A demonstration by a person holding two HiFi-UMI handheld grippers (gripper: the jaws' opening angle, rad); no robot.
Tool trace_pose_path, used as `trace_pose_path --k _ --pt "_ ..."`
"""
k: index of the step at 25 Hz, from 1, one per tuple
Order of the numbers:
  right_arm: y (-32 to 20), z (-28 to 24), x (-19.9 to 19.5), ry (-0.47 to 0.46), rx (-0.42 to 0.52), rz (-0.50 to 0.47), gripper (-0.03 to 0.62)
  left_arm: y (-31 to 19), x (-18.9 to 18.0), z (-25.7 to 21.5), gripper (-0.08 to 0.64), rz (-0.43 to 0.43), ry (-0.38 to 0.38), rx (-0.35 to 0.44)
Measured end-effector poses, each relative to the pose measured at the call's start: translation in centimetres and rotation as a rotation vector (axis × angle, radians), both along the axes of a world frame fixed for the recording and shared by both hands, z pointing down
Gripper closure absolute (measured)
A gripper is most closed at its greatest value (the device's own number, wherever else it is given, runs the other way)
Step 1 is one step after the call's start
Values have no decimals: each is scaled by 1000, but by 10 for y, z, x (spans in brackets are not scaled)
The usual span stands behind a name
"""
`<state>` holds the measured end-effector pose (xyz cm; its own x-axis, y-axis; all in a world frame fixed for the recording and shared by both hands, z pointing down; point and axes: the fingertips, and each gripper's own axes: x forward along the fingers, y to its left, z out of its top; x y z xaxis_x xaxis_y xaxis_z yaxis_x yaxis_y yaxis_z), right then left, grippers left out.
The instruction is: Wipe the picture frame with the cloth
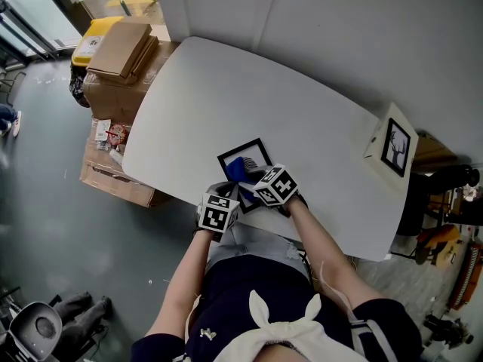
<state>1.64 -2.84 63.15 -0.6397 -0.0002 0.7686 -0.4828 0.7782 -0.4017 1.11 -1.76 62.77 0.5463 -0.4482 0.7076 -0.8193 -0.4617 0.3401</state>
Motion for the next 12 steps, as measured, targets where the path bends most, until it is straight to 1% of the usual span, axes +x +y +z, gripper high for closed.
trace_pose_path --k 12 --pt "10 -2 6 4 1 11 508 1 1 -2 558 6 1 1"
